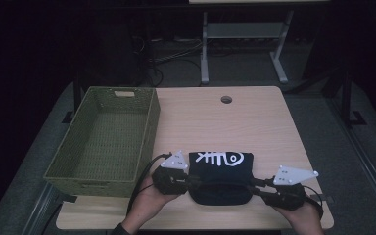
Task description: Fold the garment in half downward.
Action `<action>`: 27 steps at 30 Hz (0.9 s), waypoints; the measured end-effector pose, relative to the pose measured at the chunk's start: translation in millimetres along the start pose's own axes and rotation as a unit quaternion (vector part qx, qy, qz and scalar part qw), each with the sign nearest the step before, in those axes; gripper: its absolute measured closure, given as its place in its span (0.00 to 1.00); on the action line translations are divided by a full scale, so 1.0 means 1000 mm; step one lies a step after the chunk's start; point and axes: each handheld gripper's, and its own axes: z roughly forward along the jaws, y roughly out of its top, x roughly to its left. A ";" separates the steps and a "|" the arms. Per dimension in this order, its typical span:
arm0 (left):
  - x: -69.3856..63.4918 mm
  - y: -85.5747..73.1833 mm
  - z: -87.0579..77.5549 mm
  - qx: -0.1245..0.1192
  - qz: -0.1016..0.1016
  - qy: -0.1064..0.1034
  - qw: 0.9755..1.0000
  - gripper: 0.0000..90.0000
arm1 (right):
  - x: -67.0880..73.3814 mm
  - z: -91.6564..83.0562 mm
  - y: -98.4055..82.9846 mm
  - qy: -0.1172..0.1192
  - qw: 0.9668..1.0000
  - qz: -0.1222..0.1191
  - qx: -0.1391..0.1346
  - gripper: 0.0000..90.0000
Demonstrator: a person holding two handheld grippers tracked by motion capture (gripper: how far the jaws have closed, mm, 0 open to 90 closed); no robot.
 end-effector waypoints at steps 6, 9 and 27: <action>0.013 0.013 0.003 -0.006 -0.006 0.022 1.000 1.00 | -0.012 0.005 0.006 -0.007 1.000 0.002 0.003 0.93; 0.023 0.023 0.006 -0.008 -0.009 0.041 0.999 1.00 | -0.017 0.013 0.009 -0.010 1.000 0.003 0.010 0.98; 0.073 0.023 0.069 0.056 -0.038 0.078 0.995 1.00 | -0.011 0.046 -0.008 0.042 0.997 -0.007 0.065 1.00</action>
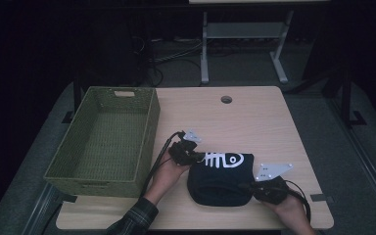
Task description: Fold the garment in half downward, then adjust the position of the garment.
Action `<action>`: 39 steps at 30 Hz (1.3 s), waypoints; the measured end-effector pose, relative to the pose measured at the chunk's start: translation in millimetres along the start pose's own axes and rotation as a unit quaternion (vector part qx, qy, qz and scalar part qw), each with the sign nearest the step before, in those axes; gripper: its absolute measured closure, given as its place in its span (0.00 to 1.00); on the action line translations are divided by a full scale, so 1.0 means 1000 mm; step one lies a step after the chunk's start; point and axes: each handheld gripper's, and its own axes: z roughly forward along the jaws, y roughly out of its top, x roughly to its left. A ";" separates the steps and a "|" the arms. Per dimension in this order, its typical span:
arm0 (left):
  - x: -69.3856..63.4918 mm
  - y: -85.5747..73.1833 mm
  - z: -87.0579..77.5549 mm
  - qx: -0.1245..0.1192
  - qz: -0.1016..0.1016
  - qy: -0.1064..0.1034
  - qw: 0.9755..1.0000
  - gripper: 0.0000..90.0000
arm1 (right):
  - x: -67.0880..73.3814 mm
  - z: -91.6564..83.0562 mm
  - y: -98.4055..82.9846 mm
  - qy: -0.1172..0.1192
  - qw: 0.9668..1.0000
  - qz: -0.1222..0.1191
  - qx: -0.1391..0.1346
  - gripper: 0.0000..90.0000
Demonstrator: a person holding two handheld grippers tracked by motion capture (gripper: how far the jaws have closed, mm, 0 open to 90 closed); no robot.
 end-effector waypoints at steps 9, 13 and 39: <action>0.004 0.002 0.018 0.018 0.005 -0.006 1.000 1.00 | 0.012 0.009 -0.004 0.016 1.000 -0.006 0.004 1.00; 0.006 0.005 0.023 0.019 0.005 -0.010 1.000 1.00 | 0.021 0.015 0.000 0.026 1.000 -0.010 0.006 1.00; -0.019 -0.002 -0.031 -0.022 0.026 -0.022 0.999 1.00 | 0.013 -0.004 0.023 -0.061 0.997 -0.023 -0.052 1.00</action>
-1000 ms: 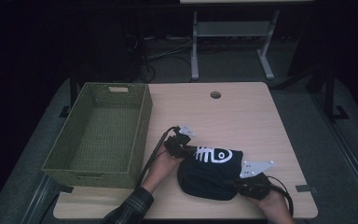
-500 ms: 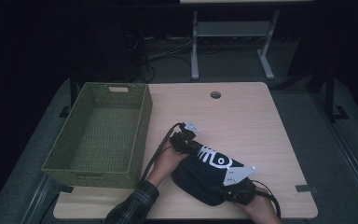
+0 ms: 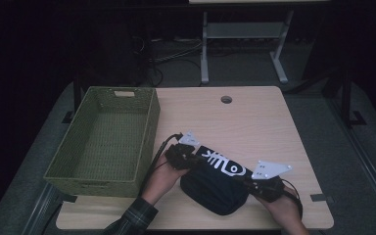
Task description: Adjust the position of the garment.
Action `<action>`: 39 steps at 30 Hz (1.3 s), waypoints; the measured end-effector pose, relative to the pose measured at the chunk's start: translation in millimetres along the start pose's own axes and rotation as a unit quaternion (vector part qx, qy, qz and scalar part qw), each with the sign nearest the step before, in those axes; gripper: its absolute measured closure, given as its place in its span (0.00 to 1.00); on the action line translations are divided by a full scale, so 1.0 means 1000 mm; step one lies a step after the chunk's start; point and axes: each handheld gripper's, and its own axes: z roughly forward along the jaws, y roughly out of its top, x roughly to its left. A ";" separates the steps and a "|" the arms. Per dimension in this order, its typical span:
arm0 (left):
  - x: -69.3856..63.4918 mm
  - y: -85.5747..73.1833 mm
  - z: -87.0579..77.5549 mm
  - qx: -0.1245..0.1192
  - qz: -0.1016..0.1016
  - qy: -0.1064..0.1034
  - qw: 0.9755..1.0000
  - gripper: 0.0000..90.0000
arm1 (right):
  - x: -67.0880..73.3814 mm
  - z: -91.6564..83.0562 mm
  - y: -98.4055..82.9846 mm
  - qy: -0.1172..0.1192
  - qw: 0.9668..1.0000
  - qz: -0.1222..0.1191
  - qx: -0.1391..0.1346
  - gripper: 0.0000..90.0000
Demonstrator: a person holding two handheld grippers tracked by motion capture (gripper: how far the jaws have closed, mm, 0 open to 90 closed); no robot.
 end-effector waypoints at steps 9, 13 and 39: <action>-0.023 -0.031 0.004 0.052 0.022 0.014 0.998 1.00 | -0.028 0.005 -0.023 -0.036 0.998 0.034 0.036 1.00; -0.023 -0.036 0.013 0.073 0.026 0.023 0.997 1.00 | -0.031 0.012 -0.031 -0.035 0.997 0.044 0.055 1.00; 0.016 -0.028 0.014 0.018 -0.071 0.040 0.997 0.32 | -0.045 -0.020 -0.073 -0.109 0.985 0.122 0.057 0.28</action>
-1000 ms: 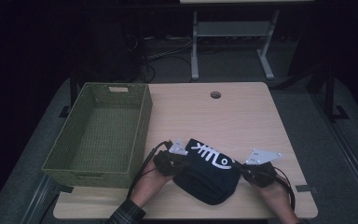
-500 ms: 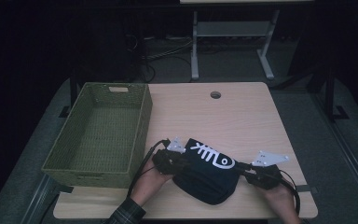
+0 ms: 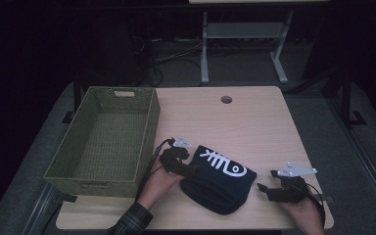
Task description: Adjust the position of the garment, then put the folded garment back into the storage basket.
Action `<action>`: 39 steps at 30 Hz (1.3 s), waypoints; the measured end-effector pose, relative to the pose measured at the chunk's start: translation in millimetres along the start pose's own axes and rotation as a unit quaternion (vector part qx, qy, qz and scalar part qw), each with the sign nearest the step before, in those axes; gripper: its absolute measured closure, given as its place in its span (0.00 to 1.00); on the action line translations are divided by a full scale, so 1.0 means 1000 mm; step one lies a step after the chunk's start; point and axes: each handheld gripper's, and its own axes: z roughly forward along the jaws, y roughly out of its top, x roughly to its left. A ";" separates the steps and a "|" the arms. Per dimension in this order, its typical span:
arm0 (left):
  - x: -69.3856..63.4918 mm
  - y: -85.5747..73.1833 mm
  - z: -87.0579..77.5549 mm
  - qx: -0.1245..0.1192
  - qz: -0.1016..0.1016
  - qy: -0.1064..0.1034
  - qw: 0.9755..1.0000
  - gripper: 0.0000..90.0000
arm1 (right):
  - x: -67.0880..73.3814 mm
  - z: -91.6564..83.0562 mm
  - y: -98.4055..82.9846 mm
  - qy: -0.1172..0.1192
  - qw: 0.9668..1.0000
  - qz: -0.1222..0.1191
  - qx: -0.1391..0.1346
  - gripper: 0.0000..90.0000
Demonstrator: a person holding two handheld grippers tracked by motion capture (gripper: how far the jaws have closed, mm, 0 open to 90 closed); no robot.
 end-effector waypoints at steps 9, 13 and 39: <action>0.006 -0.004 0.016 0.016 -0.003 -0.006 1.000 0.26 | -0.002 0.004 0.001 -0.010 1.000 0.004 0.008 0.18; 0.006 -0.007 0.018 0.019 -0.001 -0.006 1.000 0.24 | -0.003 0.005 0.001 -0.010 1.000 0.007 0.011 0.16; 0.006 -0.005 0.019 0.039 -0.008 -0.070 0.997 0.69 | -0.004 0.006 0.002 -0.010 1.000 0.007 0.011 0.15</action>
